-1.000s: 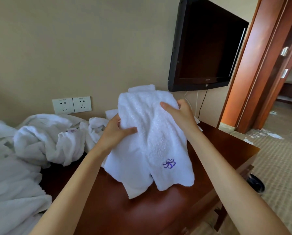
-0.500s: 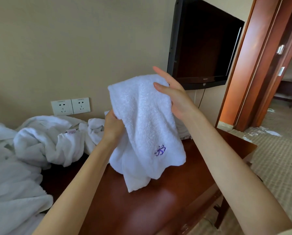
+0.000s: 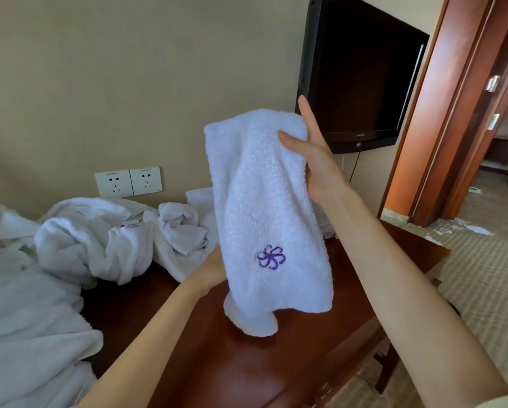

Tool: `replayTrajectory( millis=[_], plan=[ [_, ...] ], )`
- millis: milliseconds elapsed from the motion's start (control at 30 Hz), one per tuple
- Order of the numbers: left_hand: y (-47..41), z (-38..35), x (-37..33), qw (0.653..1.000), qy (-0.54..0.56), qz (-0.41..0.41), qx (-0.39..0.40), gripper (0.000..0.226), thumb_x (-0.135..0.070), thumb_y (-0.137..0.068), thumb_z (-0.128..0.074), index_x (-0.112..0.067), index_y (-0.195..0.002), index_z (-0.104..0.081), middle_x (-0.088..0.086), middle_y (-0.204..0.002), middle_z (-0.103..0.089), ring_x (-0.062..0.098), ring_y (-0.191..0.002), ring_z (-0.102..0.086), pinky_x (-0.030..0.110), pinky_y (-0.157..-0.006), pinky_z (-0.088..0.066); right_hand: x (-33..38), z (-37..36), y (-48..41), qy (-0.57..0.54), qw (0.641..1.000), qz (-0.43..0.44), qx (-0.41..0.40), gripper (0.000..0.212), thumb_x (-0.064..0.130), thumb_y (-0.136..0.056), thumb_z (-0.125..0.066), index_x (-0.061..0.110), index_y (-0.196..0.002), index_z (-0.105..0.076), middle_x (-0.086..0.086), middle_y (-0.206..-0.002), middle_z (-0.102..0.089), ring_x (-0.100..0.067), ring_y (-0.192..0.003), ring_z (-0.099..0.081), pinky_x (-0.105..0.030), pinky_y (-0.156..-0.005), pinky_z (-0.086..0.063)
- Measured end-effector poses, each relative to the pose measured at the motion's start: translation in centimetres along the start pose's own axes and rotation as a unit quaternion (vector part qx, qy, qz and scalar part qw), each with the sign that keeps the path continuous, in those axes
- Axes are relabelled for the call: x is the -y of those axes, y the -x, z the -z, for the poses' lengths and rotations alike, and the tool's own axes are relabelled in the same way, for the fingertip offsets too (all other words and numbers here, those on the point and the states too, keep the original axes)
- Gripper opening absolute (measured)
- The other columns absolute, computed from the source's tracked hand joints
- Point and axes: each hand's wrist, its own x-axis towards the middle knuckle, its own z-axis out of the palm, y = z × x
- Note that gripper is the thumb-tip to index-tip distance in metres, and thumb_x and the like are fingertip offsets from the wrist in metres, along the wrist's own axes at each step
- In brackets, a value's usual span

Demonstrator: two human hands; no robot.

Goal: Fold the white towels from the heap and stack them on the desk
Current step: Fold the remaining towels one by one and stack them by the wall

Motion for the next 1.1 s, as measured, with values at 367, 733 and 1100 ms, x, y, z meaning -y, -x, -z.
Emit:
replayTrajectory(
  millis=[367,733,1100],
  plan=[
    [-2.7,2.1,2.2,0.996,0.075,-0.026,-0.042,0.084,-0.025,-0.084,-0.074,-0.035,-0.147,-0.020,-0.009,-0.134,-0.049,0.011,-0.124,-0.048,0.035,-0.102,-0.044,-0.4,1.8,0.1,0.018,1.000,0.022,0.010,0.077,0.002,-0.089,-0.062,0.035,-0.150,-0.028,-0.001,-0.145,-0.045,-0.015,-0.124,-0.056,-0.037,-0.103,-0.047],
    [-0.1,-0.7,2.4,0.987,0.045,-0.022,0.155,0.052,-0.037,-0.067,-0.080,-0.032,-0.114,-0.060,-0.010,-0.115,-0.067,0.011,-0.113,-0.061,0.025,-0.095,-0.049,4.2,1.4,0.0,0.032,0.993,0.107,-0.021,0.076,0.009,-0.090,-0.065,0.025,-0.152,-0.024,-0.003,-0.152,-0.037,-0.017,-0.133,-0.047,-0.042,-0.109,-0.042],
    [-0.7,3.2,4.8,0.971,0.117,0.190,0.088,0.055,-0.029,-0.076,-0.077,-0.008,-0.124,-0.060,0.006,-0.106,-0.073,0.021,-0.096,-0.070,0.027,-0.073,-0.055,-4.0,12.8,3.8,-0.125,0.947,-0.067,-0.288,0.114,0.017,-0.065,-0.087,0.028,-0.154,-0.016,-0.013,-0.138,-0.051,-0.028,-0.113,-0.060,-0.042,-0.082,-0.053]
  ],
)
